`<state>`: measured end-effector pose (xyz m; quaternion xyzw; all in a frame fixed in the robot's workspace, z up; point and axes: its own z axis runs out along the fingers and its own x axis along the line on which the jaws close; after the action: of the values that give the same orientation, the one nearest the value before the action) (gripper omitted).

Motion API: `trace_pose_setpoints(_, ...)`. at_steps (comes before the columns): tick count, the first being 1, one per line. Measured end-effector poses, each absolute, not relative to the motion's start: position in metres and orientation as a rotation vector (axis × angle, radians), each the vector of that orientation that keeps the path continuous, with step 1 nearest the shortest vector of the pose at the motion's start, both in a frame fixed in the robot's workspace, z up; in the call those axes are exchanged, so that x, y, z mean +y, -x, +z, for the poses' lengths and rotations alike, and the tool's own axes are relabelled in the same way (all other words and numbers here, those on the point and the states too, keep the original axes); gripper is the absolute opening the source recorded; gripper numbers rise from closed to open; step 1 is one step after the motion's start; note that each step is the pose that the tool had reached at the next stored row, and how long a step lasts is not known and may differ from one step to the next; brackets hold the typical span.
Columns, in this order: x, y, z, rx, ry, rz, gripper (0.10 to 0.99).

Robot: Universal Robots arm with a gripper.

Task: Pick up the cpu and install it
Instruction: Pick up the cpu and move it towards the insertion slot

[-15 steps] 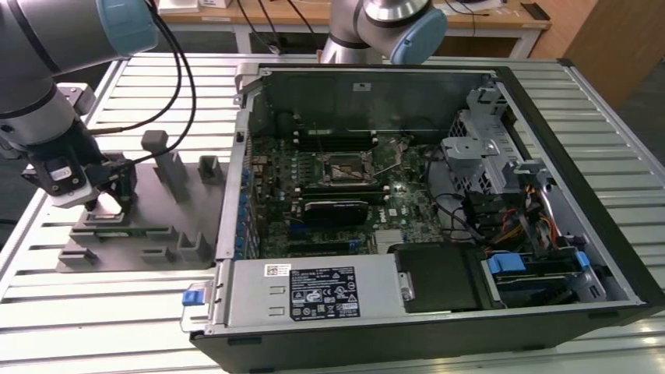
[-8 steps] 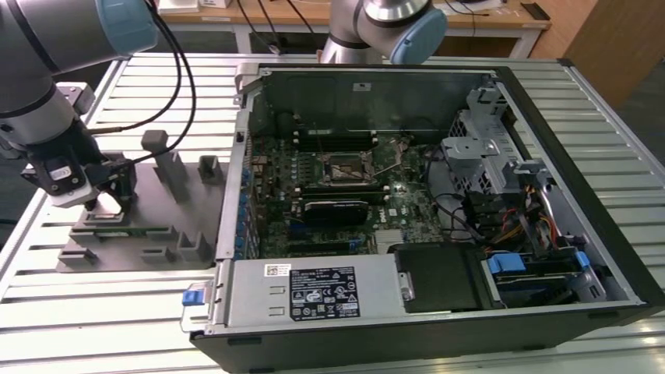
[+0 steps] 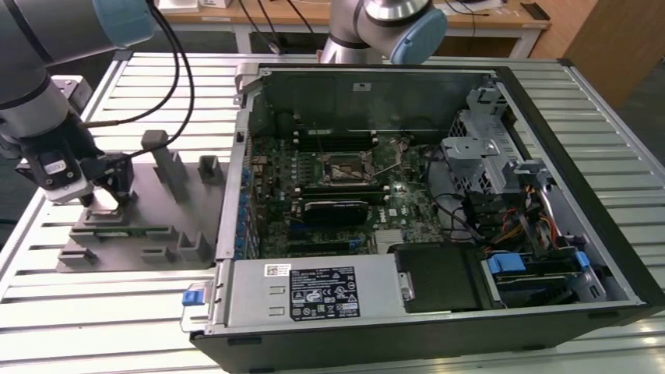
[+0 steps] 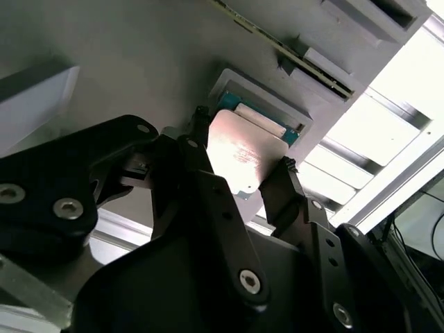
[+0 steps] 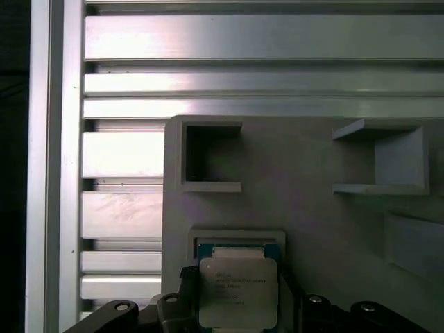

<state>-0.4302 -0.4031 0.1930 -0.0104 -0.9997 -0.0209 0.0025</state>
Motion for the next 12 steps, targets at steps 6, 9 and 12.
trace_pose_setpoints(6, -0.403, 0.43, 0.204, -3.136, 0.033, -0.065, 0.545)
trace_pose_setpoints(9, -0.403, 0.43, 0.209, -3.136, 0.033, -0.066, 0.545)
trace_pose_setpoints(12, -0.403, 0.43, 0.214, -3.136, 0.033, -0.066, 0.545)
